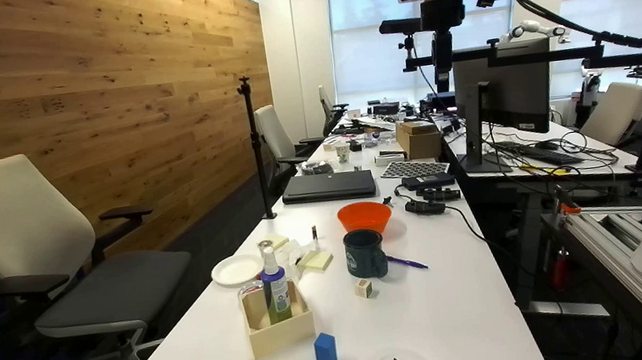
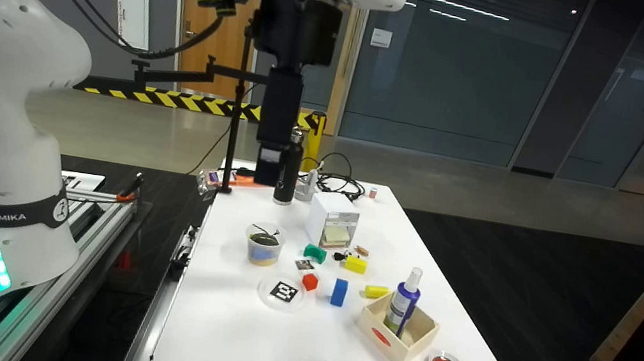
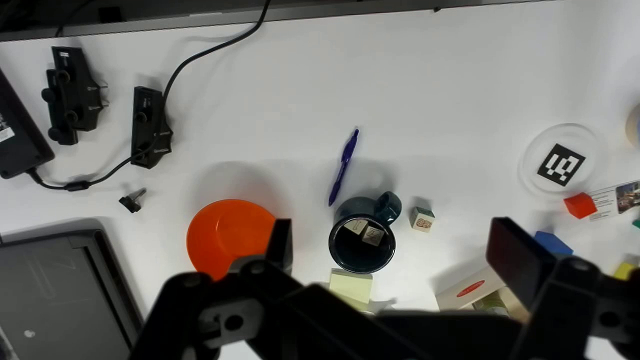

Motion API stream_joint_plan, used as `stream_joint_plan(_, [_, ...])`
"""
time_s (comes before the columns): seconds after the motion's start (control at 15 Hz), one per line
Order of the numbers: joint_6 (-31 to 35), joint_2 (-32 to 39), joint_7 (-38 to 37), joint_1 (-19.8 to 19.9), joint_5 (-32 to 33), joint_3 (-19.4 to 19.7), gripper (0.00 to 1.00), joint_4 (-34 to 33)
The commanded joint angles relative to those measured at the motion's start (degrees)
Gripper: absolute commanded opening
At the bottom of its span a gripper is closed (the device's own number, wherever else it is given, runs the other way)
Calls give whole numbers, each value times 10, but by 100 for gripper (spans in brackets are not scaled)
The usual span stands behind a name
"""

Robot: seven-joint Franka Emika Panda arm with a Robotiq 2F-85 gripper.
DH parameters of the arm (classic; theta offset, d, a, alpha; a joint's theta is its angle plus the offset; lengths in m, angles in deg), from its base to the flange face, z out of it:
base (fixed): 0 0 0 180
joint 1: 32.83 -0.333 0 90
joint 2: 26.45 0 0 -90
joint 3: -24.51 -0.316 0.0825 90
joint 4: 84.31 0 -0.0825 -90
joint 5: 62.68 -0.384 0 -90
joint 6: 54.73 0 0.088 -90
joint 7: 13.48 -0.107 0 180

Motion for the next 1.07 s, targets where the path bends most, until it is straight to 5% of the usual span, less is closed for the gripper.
stream_joint_plan(0.0, [-1,0,-1,-1,0,1,100,-1])
stream_joint_plan(0.4, [12,15,16,-20,-24,4,100,-9])
stream_joint_plan(1.0, [144,66,81,-97,-148,7,100,0])
